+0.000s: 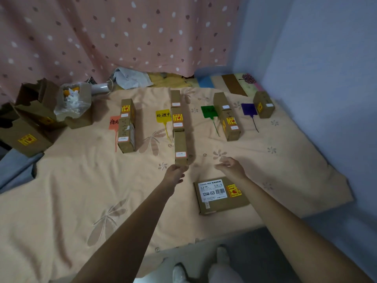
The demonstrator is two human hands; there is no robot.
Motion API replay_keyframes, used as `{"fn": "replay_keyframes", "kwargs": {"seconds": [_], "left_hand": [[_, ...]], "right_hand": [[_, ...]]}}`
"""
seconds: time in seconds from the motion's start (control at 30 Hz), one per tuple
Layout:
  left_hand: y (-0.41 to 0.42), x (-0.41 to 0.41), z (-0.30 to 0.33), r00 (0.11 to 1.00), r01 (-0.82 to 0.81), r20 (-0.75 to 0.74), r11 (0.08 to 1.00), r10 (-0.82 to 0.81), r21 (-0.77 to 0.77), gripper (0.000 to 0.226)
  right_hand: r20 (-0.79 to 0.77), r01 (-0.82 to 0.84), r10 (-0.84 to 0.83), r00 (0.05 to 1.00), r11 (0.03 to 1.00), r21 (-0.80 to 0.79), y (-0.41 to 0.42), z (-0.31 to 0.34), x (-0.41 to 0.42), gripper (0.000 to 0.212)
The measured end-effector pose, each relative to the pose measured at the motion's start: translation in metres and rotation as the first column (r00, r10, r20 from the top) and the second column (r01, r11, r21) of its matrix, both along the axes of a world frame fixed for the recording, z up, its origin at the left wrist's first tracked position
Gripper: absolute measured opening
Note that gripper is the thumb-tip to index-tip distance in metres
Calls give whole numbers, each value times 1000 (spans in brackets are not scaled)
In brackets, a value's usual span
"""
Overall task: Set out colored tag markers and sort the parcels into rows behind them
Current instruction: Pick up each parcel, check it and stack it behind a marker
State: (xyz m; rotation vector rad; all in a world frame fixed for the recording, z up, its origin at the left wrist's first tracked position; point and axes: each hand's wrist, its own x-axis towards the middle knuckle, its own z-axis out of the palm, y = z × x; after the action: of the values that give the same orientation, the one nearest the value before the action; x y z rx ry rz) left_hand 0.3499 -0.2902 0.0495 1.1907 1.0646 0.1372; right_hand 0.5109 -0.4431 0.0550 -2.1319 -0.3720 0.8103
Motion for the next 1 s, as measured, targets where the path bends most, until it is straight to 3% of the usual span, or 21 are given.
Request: {"fn": "replay_keyframes", "kwargs": {"seconds": [0.2, 0.33, 0.47, 0.57, 0.67, 0.8, 0.83, 0.93, 1.0], "left_hand": [[-34, -10, -30, 990, 28, -137, 999, -33, -44, 22], [-52, -11, -50, 969, 23, -244, 999, -34, -47, 19], [-65, -8, -58, 956, -51, -291, 996, 29, -67, 20], [-77, -4, -62, 948, -77, -314, 994, 48, -79, 18], [-89, -3, -67, 961, -78, -275, 989, 41, -128, 21], [-93, -4, -94, 975, -137, -194, 978, 106, -156, 65], [-93, -4, -90, 978, -147, -168, 978, 122, -149, 66], [-91, -4, -43, 989, -135, -71, 986, 128, -94, 36], [-86, -4, -22, 1000, -1, -16, 994, 0, -112, 21]], "right_hand": [[89, 39, -21, 996, 977, -208, -45, -18, 19, 53], [112, -8, 47, 993, 945, -327, -63, -26, 30, 41], [-16, -114, 116, 993, 924, -366, -75, -40, 34, 53], [-130, -177, 142, 981, 932, -316, -78, -47, 32, 53], [-136, -199, 165, 977, 932, -304, -78, -52, 32, 49], [-106, -201, 177, 979, 934, -294, -75, -53, 35, 42], [-104, -186, 163, 981, 944, -273, -74, -51, 36, 42], [-105, -90, 76, 992, 986, -139, -67, -48, 43, 44], [-138, -34, 31, 990, 999, -19, -61, -42, 48, 38]]}}
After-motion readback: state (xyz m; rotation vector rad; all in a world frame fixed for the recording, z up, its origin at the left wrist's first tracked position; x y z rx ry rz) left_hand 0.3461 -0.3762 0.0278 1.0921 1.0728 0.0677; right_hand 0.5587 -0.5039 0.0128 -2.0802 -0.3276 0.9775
